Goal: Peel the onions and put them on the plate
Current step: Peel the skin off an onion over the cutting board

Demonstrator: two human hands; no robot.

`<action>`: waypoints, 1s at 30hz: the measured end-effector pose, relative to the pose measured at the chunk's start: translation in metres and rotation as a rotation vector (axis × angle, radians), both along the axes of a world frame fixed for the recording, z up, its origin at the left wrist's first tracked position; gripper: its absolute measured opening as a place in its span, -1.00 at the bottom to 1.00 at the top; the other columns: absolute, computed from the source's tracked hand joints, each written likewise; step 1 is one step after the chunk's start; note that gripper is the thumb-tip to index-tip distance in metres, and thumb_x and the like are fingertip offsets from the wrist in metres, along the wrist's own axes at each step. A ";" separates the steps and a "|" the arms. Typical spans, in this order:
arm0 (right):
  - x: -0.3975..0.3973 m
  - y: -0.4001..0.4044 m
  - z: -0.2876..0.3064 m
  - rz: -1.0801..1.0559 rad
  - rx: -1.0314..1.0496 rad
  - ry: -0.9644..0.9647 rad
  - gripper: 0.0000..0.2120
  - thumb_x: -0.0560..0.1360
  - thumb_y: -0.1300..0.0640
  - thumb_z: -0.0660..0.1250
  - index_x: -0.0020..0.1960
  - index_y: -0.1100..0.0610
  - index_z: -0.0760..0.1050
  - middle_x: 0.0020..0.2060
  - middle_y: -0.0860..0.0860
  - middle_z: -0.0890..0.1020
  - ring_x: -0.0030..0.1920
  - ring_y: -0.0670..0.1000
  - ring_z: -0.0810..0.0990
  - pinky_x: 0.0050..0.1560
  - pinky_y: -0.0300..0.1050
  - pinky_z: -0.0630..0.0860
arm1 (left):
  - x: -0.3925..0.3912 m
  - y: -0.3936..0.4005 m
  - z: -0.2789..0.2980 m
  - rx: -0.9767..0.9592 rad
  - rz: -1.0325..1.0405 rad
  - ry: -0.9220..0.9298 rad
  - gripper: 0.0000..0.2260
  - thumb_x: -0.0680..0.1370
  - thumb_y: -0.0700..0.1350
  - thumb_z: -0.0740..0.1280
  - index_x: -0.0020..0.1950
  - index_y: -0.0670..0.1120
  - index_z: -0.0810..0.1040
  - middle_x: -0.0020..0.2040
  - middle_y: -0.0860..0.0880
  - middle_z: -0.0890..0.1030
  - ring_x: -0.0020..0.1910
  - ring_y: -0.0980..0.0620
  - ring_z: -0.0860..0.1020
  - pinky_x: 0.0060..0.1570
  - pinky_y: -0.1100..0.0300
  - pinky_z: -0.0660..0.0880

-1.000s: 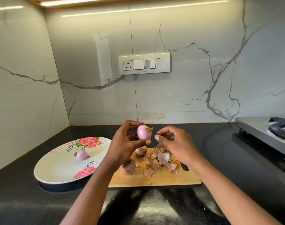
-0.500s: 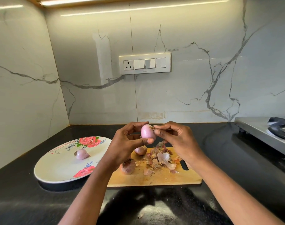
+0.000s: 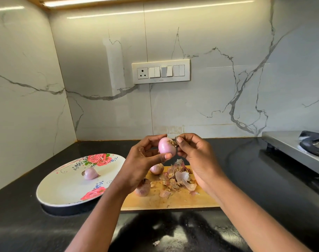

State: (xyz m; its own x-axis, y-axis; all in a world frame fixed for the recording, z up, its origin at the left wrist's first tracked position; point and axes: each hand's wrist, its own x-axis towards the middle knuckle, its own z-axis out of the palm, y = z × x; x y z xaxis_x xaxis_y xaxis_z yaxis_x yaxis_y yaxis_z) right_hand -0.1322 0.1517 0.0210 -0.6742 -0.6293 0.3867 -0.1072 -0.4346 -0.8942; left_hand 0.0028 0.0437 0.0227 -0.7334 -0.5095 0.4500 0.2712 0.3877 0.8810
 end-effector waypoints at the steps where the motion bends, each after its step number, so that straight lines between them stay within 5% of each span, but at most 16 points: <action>1: 0.001 -0.001 0.001 0.023 -0.023 -0.075 -0.94 0.58 0.28 0.37 -0.02 0.17 0.61 -0.21 0.03 0.65 -0.23 -0.08 0.58 -0.14 -0.20 0.55 | 0.000 0.000 0.000 -0.001 -0.001 0.004 -0.48 0.36 -0.08 0.55 0.31 0.03 0.58 0.18 0.07 0.68 0.21 0.07 0.63 0.14 0.22 0.58; 7: -0.002 0.002 0.002 0.153 0.009 -0.213 -0.80 0.59 0.36 0.30 0.01 0.16 0.66 -0.14 0.04 0.70 -0.23 -0.08 0.54 -0.22 -0.25 0.52 | 0.000 -0.001 -0.001 -0.078 0.005 0.010 -0.49 0.37 -0.17 0.56 0.30 0.00 0.58 0.19 0.09 0.67 0.21 0.08 0.64 0.15 0.25 0.57; 11: -0.008 0.007 -0.002 0.288 0.074 -0.275 -0.76 0.59 0.42 0.25 0.09 0.22 0.65 -0.22 0.05 0.68 -0.32 -0.11 0.50 -0.29 -0.27 0.50 | -0.001 0.000 -0.003 -0.117 0.017 0.052 -0.50 0.37 -0.36 0.56 0.27 -0.13 0.57 0.20 0.01 0.67 0.24 0.03 0.63 0.25 0.10 0.57; 14: -0.006 0.004 -0.006 0.301 0.043 -0.384 -0.81 0.57 0.40 0.29 0.03 0.24 0.65 -0.32 0.04 0.61 -0.33 -0.09 0.53 -0.30 -0.26 0.52 | 0.003 -0.005 0.002 -0.062 0.066 0.175 -0.50 0.34 -0.31 0.56 0.24 -0.11 0.55 0.21 0.02 0.67 0.23 0.00 0.64 0.20 0.05 0.60; 16: -0.008 0.003 -0.007 0.189 0.105 -0.243 -0.84 0.59 0.33 0.32 0.00 0.18 0.67 -0.31 0.01 0.61 -0.31 -0.10 0.54 -0.26 -0.26 0.53 | 0.006 -0.010 0.005 -0.032 0.101 0.209 -0.49 0.31 -0.25 0.56 0.22 -0.07 0.55 0.18 0.06 0.67 0.21 0.01 0.65 0.17 0.09 0.61; 22: -0.012 0.007 -0.015 -0.066 0.468 0.569 -0.89 0.58 0.02 0.40 -0.07 -0.02 0.69 -0.28 -0.26 0.67 -0.20 -0.23 0.60 -0.19 -0.33 0.44 | 0.003 -0.009 -0.001 -0.124 0.126 0.049 -0.49 0.37 -0.26 0.59 0.26 0.00 0.57 0.20 0.10 0.66 0.19 0.14 0.64 0.15 0.26 0.58; 24: -0.015 0.008 -0.014 -0.095 0.455 0.615 -0.98 0.52 0.07 0.49 -0.09 -0.03 0.70 -0.27 -0.34 0.65 -0.17 -0.30 0.59 -0.18 -0.41 0.44 | 0.002 -0.008 -0.002 -0.145 0.131 0.012 -0.49 0.37 -0.25 0.59 0.27 0.02 0.56 0.21 0.12 0.65 0.19 0.18 0.63 0.14 0.27 0.59; 30: -0.022 0.009 -0.010 -0.066 0.255 0.421 -0.90 0.56 0.09 0.44 0.05 -0.07 0.67 -0.09 -0.14 0.72 -0.09 -0.18 0.66 -0.19 -0.29 0.54 | 0.000 -0.009 -0.004 -0.188 0.150 -0.039 -0.49 0.37 -0.23 0.61 0.26 0.03 0.56 0.22 0.12 0.64 0.19 0.18 0.62 0.12 0.29 0.58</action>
State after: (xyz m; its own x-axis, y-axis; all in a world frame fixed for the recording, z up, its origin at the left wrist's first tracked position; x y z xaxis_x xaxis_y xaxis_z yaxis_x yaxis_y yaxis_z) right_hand -0.1547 0.1603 0.0110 -0.5342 -0.7005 0.4732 -0.5016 -0.1880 -0.8444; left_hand 0.0030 0.0349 0.0184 -0.6742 -0.5241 0.5203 0.1657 0.5792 0.7982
